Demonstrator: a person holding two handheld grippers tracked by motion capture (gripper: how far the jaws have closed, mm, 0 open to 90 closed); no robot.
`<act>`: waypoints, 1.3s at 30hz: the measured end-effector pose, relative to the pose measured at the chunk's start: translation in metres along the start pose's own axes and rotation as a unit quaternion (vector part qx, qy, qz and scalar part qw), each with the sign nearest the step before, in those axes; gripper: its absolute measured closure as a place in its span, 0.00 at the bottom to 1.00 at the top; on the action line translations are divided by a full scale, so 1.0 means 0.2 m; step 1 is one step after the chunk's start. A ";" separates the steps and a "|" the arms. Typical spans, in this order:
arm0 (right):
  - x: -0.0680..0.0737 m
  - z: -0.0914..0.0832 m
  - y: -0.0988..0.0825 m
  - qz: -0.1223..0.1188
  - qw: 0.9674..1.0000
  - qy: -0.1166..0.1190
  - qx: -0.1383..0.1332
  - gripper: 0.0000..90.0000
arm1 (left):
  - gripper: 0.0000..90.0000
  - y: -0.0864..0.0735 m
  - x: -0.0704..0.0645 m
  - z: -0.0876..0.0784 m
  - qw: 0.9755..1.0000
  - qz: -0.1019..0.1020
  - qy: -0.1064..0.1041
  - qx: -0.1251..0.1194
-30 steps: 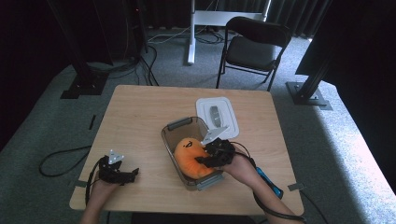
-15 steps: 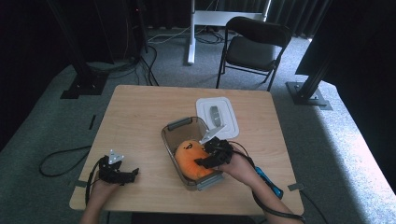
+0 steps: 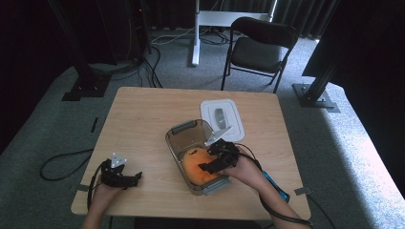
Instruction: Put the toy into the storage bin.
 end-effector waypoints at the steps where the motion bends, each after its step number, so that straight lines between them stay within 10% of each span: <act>1: 0.00 -0.01 0.00 0.002 1.000 -0.004 -0.006 0.36 | 0.01 0.00 0.00 0.00 1.000 0.000 0.000 0.000; 20: -0.10 -0.20 -0.06 0.042 0.997 -0.022 -0.068 0.14 | 0.01 0.00 0.00 0.00 1.000 0.000 0.000 0.001; 39: -0.22 -0.33 -0.26 0.092 0.988 -0.080 -0.100 0.15 | 0.01 0.00 0.00 0.00 1.000 0.000 0.000 0.000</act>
Point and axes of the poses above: each handheld gripper's, and its own axes: z roughly forward along the jaws, y roughly out of its top, x roughly to its left, the point moved 2 cm from there along z, roughly forward along the jaws, and after that the axes turned 3 degrees about x, right-handed, at the moved point
